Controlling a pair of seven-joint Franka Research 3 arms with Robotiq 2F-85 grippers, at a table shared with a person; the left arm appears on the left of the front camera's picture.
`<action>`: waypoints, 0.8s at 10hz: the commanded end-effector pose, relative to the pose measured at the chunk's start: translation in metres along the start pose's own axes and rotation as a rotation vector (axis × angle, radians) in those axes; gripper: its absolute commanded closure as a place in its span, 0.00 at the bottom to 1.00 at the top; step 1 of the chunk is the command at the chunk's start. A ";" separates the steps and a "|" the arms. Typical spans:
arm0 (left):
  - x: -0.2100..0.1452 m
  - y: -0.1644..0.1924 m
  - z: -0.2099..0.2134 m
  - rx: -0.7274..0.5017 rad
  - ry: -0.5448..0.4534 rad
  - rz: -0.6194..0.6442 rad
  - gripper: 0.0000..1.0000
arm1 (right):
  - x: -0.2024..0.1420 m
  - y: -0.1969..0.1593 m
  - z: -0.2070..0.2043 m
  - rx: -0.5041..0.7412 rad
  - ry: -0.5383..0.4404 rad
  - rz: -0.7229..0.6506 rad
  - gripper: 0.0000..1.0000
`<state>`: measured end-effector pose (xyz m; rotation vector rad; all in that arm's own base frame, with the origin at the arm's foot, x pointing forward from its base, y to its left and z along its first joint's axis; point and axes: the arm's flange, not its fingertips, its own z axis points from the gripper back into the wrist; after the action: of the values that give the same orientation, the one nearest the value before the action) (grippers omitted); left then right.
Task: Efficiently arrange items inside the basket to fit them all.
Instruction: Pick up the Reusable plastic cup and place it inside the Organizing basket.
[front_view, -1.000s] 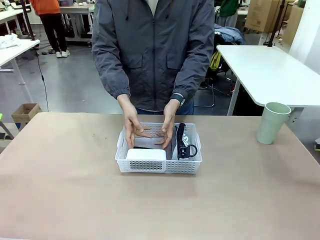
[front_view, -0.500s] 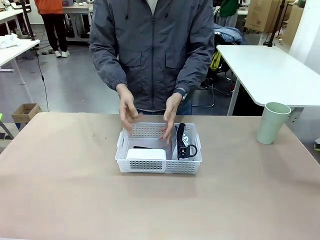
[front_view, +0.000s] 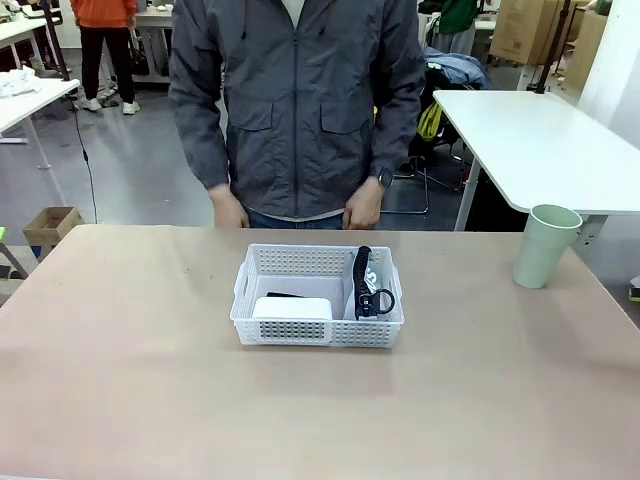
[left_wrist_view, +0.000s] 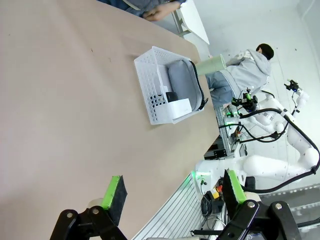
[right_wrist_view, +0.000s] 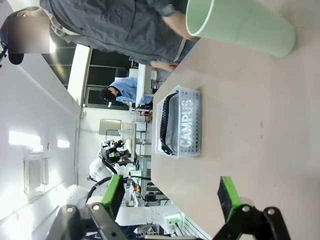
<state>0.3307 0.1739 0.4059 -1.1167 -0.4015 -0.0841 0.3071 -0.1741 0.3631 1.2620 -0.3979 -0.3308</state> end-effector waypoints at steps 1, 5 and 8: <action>-0.002 -0.004 0.002 -0.007 0.005 0.007 0.00 | 0.000 0.004 -0.001 0.018 -0.012 -0.013 0.00; -0.002 -0.004 0.002 -0.007 0.005 0.007 0.00 | 0.024 0.003 0.004 -0.050 -0.003 0.205 0.00; -0.002 -0.004 0.002 -0.007 0.005 0.007 0.00 | 0.056 -0.003 -0.010 -0.156 0.071 0.287 0.00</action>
<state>0.3307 0.1738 0.4058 -1.1169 -0.4012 -0.0838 0.3466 -0.1892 0.3739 1.1093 -0.4786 -0.1328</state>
